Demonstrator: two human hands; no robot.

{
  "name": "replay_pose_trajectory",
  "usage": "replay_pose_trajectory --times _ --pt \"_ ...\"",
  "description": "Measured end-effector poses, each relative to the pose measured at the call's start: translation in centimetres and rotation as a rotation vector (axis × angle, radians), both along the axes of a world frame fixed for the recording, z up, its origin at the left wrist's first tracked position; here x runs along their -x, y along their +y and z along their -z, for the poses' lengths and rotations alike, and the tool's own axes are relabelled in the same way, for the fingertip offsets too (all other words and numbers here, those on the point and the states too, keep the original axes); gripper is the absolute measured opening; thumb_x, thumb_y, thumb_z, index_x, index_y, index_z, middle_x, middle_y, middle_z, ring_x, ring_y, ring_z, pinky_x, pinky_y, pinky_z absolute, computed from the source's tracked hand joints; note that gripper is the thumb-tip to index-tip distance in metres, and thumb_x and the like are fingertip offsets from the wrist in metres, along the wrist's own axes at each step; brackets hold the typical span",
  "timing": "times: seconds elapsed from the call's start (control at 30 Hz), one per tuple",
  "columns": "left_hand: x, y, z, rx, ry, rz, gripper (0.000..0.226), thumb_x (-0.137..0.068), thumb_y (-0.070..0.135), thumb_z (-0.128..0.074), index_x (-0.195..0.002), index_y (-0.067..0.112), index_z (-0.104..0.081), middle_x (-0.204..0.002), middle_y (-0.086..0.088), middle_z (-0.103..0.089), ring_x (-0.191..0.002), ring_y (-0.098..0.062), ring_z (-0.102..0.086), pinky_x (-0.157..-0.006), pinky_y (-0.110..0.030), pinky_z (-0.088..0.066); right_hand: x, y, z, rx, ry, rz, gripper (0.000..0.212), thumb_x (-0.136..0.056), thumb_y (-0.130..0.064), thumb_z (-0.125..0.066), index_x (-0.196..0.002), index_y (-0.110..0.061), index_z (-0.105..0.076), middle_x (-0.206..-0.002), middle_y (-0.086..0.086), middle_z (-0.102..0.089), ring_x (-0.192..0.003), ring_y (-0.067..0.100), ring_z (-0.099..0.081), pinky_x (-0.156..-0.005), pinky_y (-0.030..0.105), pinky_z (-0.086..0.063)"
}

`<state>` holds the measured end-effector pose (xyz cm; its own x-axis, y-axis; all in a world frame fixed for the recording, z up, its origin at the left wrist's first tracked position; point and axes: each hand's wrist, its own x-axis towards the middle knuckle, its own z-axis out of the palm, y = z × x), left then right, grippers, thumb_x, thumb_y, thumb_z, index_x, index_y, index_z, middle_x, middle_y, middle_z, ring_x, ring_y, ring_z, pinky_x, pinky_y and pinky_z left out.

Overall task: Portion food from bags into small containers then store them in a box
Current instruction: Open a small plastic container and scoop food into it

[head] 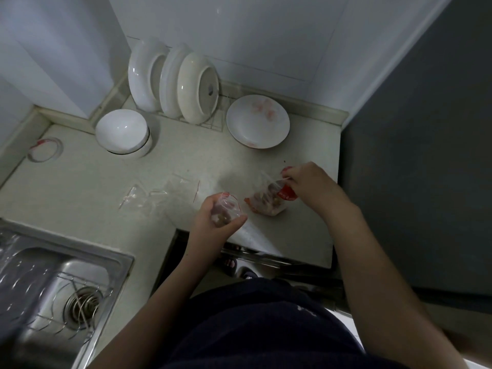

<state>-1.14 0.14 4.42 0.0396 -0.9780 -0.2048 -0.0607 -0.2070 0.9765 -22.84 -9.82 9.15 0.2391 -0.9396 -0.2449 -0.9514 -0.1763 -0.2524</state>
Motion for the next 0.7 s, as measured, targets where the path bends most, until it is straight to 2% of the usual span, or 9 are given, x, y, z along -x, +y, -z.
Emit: replay_pose_trajectory --times 0.07,0.13,0.2,0.27,0.33,0.4,0.57,0.63,0.7 --pt "-0.2 0.1 0.1 0.000 -0.026 0.008 0.050 -0.076 0.018 -0.082 -0.120 0.017 -0.059 -0.103 -0.002 -0.068 -0.090 -0.006 -0.067 -0.074 -0.014 -0.053 -0.5 -0.3 0.7 -0.017 0.069 -0.044 0.021 -0.092 -0.007 -0.049 -0.084 0.000 -0.067 -0.085 0.017 -0.065 -0.082 0.031 -0.063 -0.062 0.029 -0.044" --pt "-0.4 0.1 0.2 -0.001 -0.038 0.007 0.050 -0.076 0.020 -0.082 -0.119 0.018 -0.059 -0.104 -0.002 -0.067 -0.091 -0.007 -0.066 -0.075 -0.014 -0.052 -1.0 -0.5 1.5 -0.040 0.111 -0.068 0.033 -0.088 -0.001 -0.048 -0.056 -0.009 -0.048 -0.062 0.007 -0.048 -0.066 0.025 -0.053 -0.047 0.025 -0.028" --pt "-0.6 0.2 0.4 -0.009 -0.032 0.005 0.050 -0.076 0.020 -0.082 -0.120 0.020 -0.059 -0.105 -0.002 -0.066 -0.094 -0.007 -0.066 -0.078 -0.016 -0.053 -1.4 -0.8 2.0 -0.074 0.108 -0.075 0.041 -0.082 0.004 -0.047 -0.051 -0.016 -0.029 -0.055 0.001 -0.030 -0.056 0.020 -0.039 -0.043 0.023 -0.018" --pt "-0.9 0.2 0.5 -0.022 -0.020 0.002 0.051 -0.075 0.021 -0.083 -0.120 0.023 -0.058 -0.106 -0.002 -0.066 -0.097 -0.010 -0.066 -0.081 -0.020 -0.055 -1.9 -1.0 2.3 -0.098 0.127 -0.088 0.041 -0.076 0.006 -0.048 -0.050 -0.017 -0.026 -0.054 0.001 -0.027 -0.055 0.019 -0.037 -0.045 0.025 -0.023" --pt "-1.1 0.2 0.6 -0.032 -0.010 -0.003 0.051 -0.075 0.021 -0.083 -0.120 0.025 -0.059 -0.107 -0.003 -0.066 -0.097 -0.012 -0.066 -0.082 -0.023 -0.055 -2.5 -1.3 2.7 -0.142 0.158 -0.056 0.040 -0.076 0.003 -0.053 -0.049 -0.016 -0.031 -0.053 0.003 -0.033 -0.059 0.023 -0.048 -0.054 0.026 -0.033" --pt "-1.2 0.2 0.7 -0.036 -0.011 -0.005 0.051 -0.075 0.021 -0.083 -0.120 0.025 -0.058 -0.106 -0.002 -0.066 -0.096 -0.013 -0.066 -0.082 -0.024 -0.056 -3.0 -1.6 3.2 -0.207 0.160 0.000 0.042 -0.078 -0.003 -0.061 -0.047 -0.014 -0.034 -0.049 0.004 -0.035 -0.059 0.023 -0.050 -0.058 0.024 -0.036" --pt "-1.3 -0.1 0.7 -0.040 0.004 -0.010 0.050 -0.075 0.019 -0.083 -0.118 0.026 -0.059 -0.106 -0.002 -0.065 -0.092 -0.011 -0.066 -0.079 -0.021 -0.055 -2.9 -2.1 3.6 -0.300 0.123 0.169 0.042 -0.075 -0.004 -0.066 -0.049 -0.016 -0.035 -0.048 0.000 -0.037 -0.043 0.013 -0.035 -0.043 0.019 -0.024" --pt "-1.3 -0.2 0.8 -0.033 0.007 -0.016 0.050 -0.075 0.019 -0.083 -0.119 0.026 -0.059 -0.106 -0.002 -0.066 -0.092 -0.011 -0.066 -0.079 -0.020 -0.055 -2.9 -2.3 3.2 -0.366 0.032 0.327 0.038 -0.075 -0.005 -0.067 -0.053 -0.016 -0.038 -0.058 0.004 -0.050 -0.051 0.018 -0.046 -0.053 0.022 -0.039" --pt "-1.4 -0.3 0.8 -0.029 0.007 -0.020 0.050 -0.075 0.020 -0.083 -0.118 0.027 -0.060 -0.104 -0.003 -0.066 -0.090 -0.012 -0.066 -0.079 -0.021 -0.056 -3.0 -2.7 3.1 -0.416 -0.068 0.501 0.023 -0.079 -0.006 -0.064 -0.063 -0.016 -0.050 -0.076 0.007 -0.060 -0.076 0.026 -0.061 -0.072 0.027 -0.051"
